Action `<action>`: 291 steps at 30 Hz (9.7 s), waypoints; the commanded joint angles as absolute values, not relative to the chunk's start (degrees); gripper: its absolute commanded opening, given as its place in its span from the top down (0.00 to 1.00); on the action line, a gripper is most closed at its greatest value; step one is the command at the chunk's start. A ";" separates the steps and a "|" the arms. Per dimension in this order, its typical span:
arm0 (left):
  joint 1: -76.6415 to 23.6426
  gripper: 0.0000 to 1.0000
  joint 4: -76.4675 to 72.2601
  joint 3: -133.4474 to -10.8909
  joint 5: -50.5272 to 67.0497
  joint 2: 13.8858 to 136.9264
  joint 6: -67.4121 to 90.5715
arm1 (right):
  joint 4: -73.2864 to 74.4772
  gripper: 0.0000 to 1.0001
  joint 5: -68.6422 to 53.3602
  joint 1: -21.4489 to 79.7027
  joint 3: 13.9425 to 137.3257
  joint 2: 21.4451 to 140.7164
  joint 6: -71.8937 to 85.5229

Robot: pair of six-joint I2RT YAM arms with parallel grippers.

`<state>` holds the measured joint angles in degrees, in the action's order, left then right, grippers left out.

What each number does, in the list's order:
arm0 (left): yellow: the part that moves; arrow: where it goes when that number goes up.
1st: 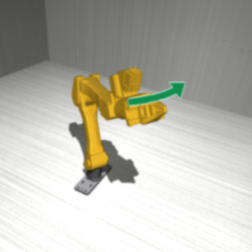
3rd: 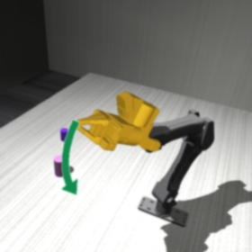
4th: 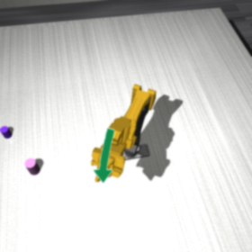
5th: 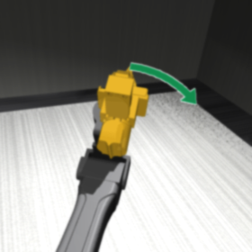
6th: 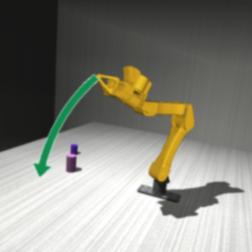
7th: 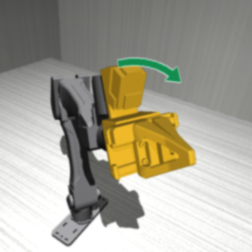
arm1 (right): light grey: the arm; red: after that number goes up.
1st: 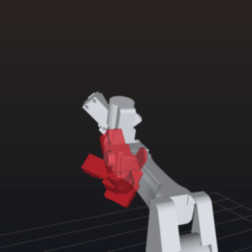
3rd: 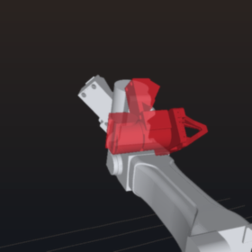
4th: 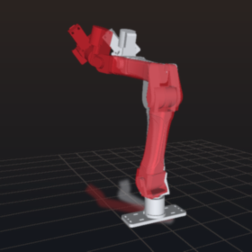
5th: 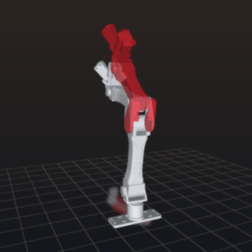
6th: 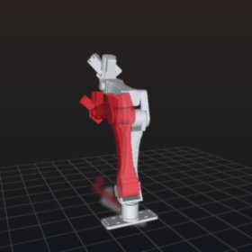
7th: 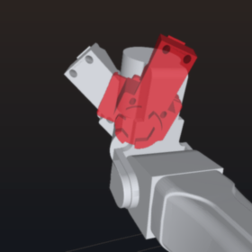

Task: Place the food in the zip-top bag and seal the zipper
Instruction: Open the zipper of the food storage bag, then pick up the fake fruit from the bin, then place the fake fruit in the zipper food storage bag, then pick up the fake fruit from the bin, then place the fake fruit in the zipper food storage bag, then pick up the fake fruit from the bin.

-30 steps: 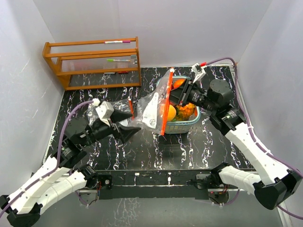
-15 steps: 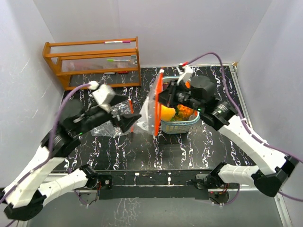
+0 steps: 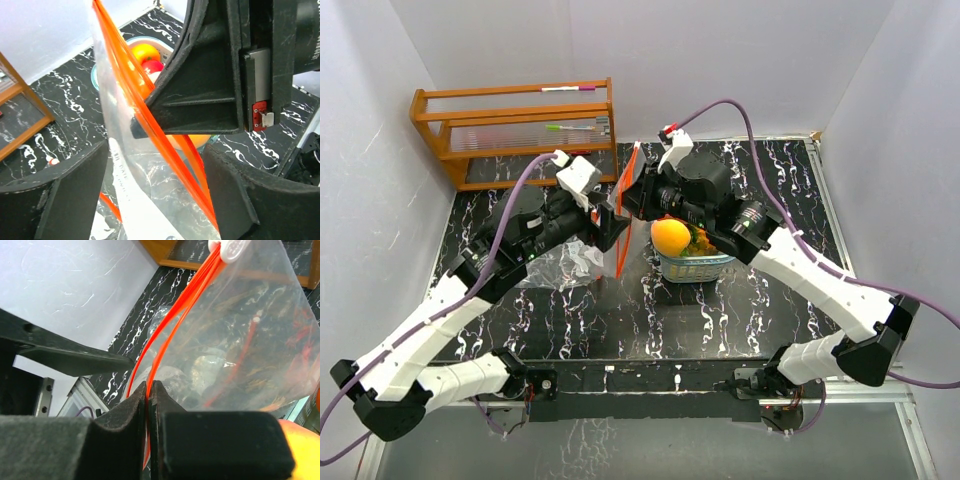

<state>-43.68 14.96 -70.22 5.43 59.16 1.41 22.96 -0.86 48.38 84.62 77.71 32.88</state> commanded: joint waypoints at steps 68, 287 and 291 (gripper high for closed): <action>-43.85 1.00 9.96 -68.14 -39.92 55.04 -9.07 | 36.61 0.54 16.07 49.80 74.60 64.03 32.62; -43.85 1.00 5.53 -47.86 -11.56 52.29 19.16 | 34.51 0.02 32.51 47.56 78.92 73.31 33.67; -43.86 1.00 5.85 -47.94 -11.61 51.31 18.88 | 37.18 0.02 28.06 37.61 81.29 76.99 34.56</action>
